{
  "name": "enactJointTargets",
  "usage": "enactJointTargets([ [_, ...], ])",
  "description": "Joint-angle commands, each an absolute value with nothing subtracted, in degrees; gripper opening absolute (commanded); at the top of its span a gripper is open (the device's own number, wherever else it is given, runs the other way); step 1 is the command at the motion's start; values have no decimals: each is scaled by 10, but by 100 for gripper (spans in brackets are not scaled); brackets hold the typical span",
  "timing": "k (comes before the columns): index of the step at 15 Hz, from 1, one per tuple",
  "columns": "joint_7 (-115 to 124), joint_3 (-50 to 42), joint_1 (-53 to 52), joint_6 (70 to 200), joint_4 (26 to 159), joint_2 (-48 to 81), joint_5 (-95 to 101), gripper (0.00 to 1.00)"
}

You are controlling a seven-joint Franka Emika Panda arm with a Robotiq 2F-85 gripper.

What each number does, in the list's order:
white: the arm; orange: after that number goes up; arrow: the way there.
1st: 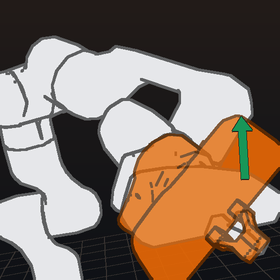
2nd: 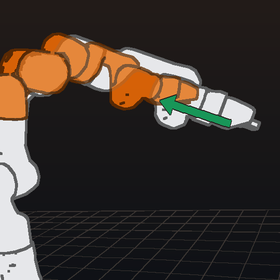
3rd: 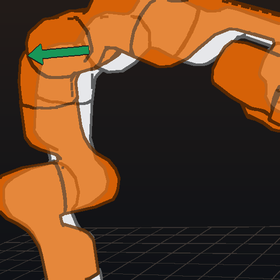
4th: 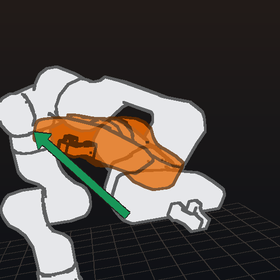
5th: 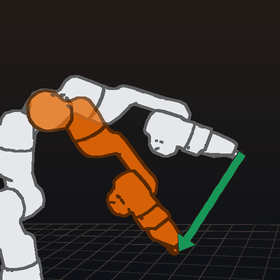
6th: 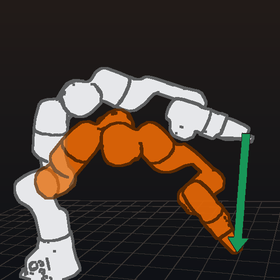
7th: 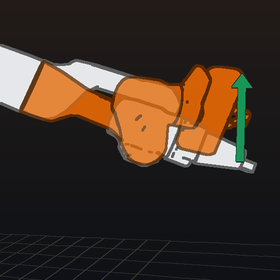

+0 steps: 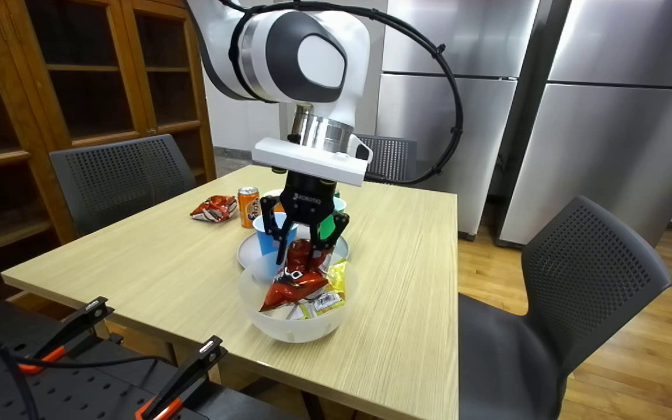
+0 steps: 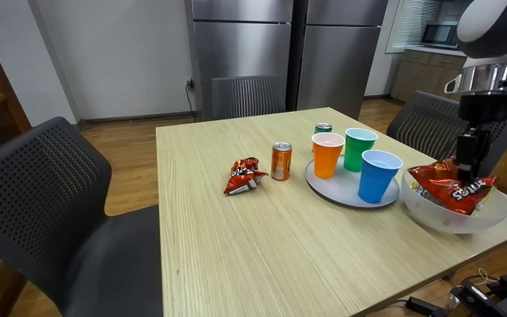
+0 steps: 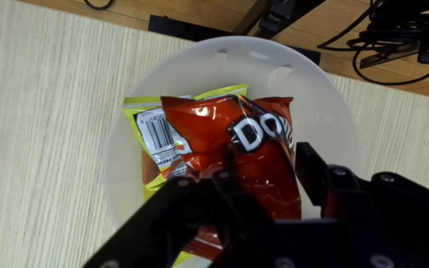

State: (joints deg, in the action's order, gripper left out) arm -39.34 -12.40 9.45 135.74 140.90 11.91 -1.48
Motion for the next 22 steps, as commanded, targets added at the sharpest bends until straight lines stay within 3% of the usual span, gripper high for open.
enactJointTargets([
  [1,-398,-109,111,1345,1433,70,6,78],
  [4,-400,-109,108,1348,1448,43,12,100],
  [22,-388,-68,26,1350,1519,-114,-4,100],
])
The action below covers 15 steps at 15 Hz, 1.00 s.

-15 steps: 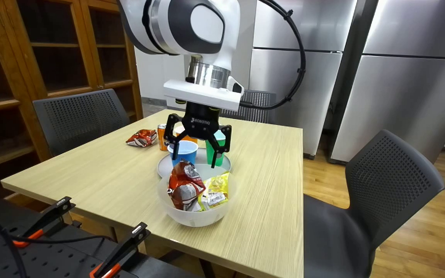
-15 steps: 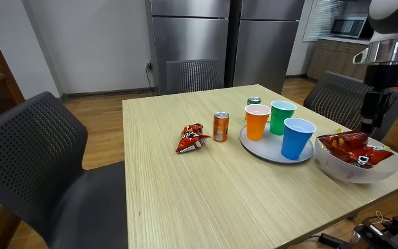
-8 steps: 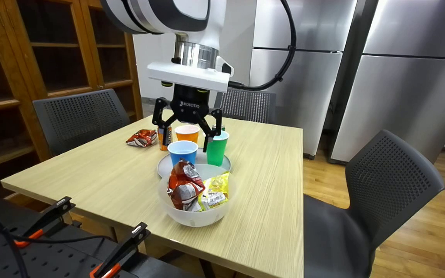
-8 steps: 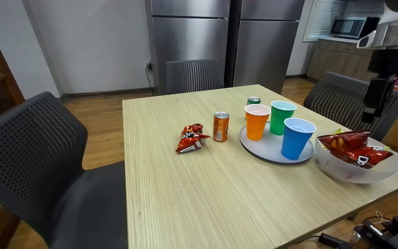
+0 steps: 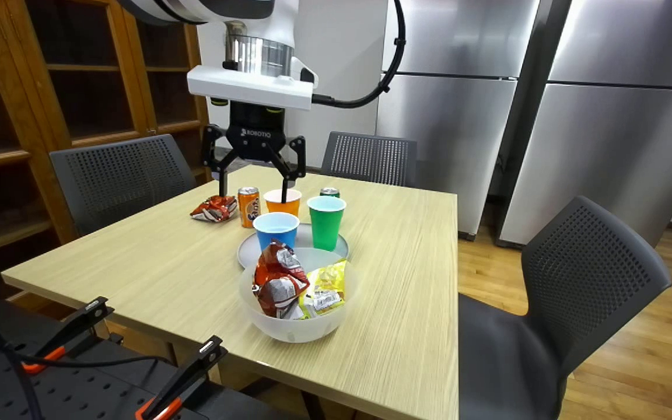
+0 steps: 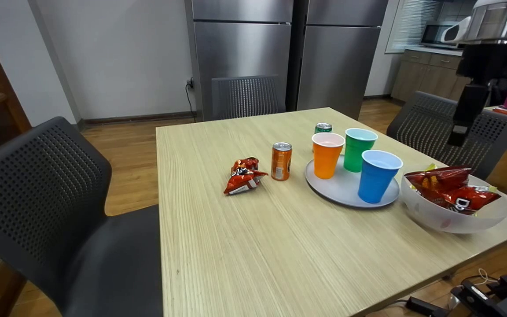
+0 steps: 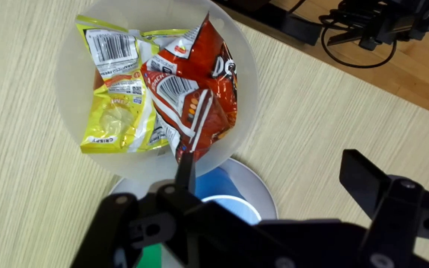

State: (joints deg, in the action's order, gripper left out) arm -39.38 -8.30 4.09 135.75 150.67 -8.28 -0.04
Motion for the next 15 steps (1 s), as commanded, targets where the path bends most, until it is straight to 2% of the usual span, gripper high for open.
enactJointTargets([
  [1,-387,-64,19,1349,1518,-116,-4,100],
  [14,-326,32,-86,1345,1486,-92,3,100],
  [15,-349,16,-76,1357,1502,-99,-1,100],
])
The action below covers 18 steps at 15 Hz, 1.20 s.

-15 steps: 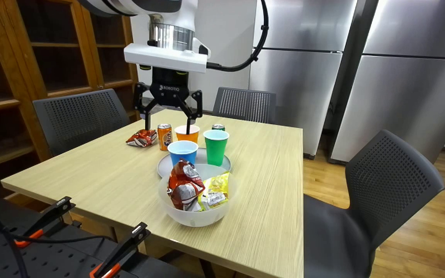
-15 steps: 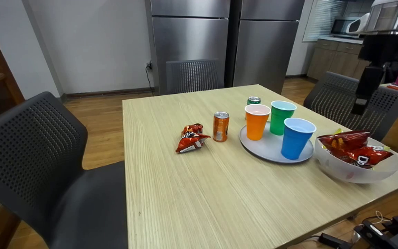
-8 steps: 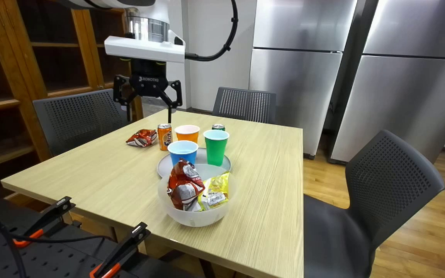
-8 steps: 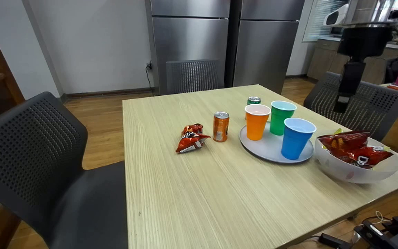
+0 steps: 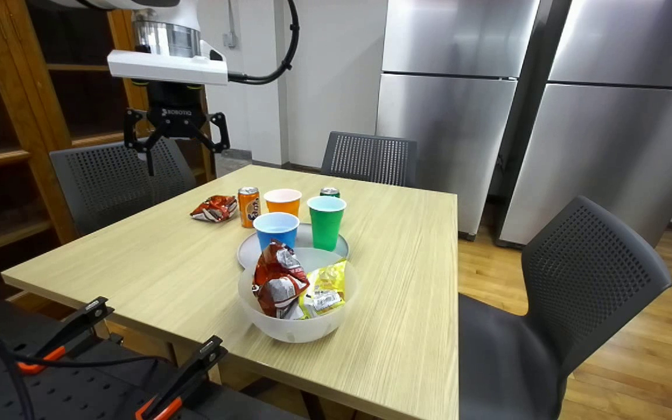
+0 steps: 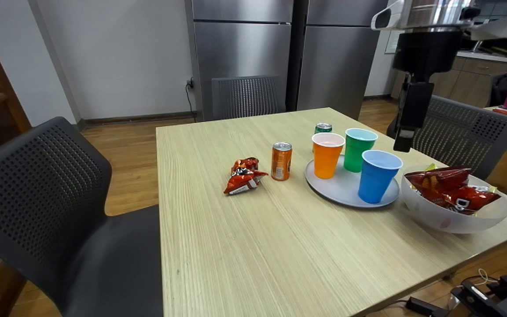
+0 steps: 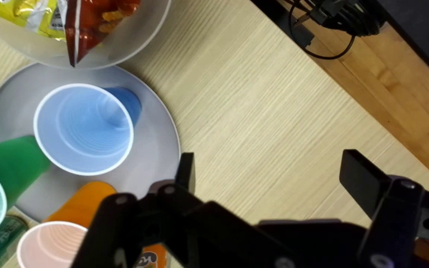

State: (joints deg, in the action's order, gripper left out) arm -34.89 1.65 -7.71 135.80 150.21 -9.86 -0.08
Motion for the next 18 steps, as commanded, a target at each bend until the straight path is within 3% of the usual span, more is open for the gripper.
enactJointTargets([
  [1,-347,20,-81,1357,1501,-98,-1,100],
  [18,-268,64,-106,1375,1448,-30,12,100],
])
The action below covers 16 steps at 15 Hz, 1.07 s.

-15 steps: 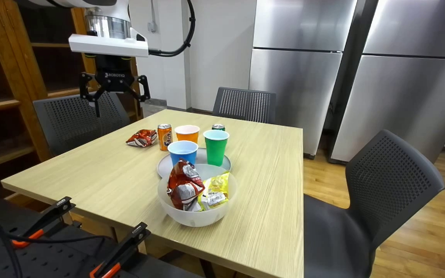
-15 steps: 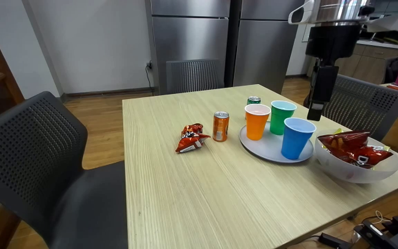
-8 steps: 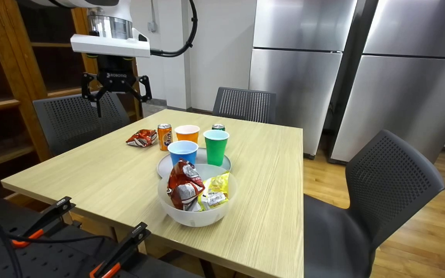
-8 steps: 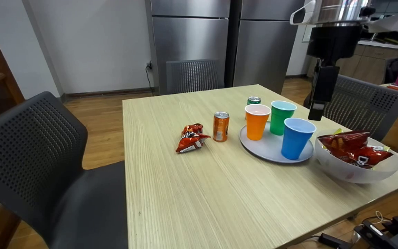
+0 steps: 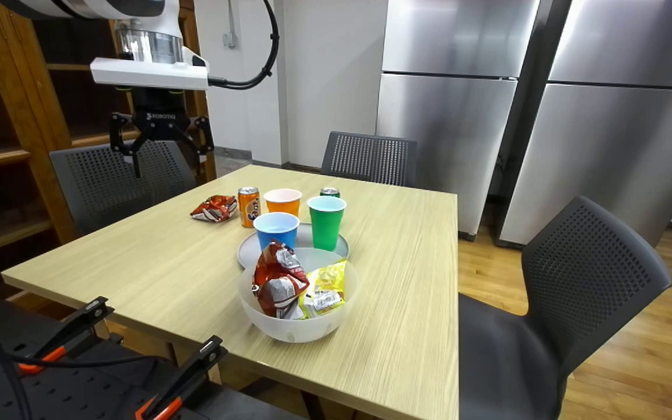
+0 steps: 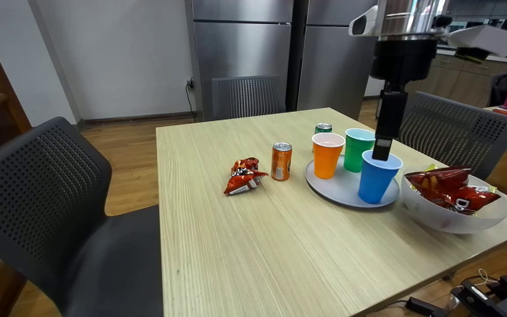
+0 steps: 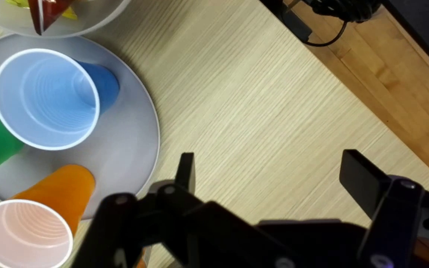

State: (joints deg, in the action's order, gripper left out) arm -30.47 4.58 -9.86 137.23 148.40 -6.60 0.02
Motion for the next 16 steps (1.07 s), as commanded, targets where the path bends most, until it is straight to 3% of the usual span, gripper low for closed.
enactJointTargets([
  [1,-261,69,-108,1379,1435,-16,12,100],
  [16,-231,110,-110,1405,1230,182,16,100],
])
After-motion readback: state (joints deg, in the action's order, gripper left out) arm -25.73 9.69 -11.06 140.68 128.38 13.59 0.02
